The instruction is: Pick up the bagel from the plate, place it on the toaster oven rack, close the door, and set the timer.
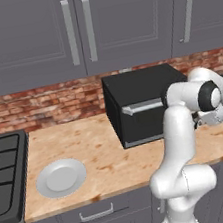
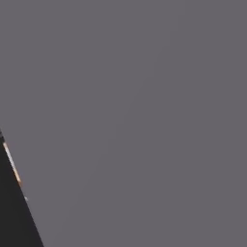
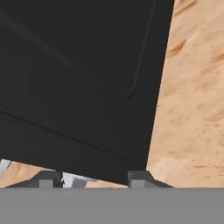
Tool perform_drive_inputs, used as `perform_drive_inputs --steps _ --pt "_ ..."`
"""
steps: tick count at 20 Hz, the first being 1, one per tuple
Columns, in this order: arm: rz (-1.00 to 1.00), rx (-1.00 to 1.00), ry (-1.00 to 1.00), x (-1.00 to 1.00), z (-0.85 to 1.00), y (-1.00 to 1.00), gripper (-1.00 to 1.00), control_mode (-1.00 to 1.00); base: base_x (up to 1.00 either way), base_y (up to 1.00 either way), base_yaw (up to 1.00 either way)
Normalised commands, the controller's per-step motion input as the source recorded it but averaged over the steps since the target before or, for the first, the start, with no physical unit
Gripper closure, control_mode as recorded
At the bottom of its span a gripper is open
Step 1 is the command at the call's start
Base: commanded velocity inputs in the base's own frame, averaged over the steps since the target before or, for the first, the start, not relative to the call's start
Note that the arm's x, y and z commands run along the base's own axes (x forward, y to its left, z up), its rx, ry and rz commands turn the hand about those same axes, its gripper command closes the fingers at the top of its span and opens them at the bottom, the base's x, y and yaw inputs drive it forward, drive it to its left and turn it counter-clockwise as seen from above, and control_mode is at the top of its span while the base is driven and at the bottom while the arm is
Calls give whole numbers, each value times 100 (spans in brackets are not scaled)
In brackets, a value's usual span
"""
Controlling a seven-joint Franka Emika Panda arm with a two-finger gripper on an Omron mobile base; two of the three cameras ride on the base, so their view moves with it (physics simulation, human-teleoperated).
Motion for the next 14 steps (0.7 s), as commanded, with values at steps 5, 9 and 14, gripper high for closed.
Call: perform_drive_inputs --steps 5,9,14 --pt "-7 0 0 -10 -17 -56 100 -100 0 0 0" --pt "-8 0 0 -14 -3 -33 100 -100 0 0 0" --pt "-10 0 -7 -24 46 7 100 -100 0 0 0"
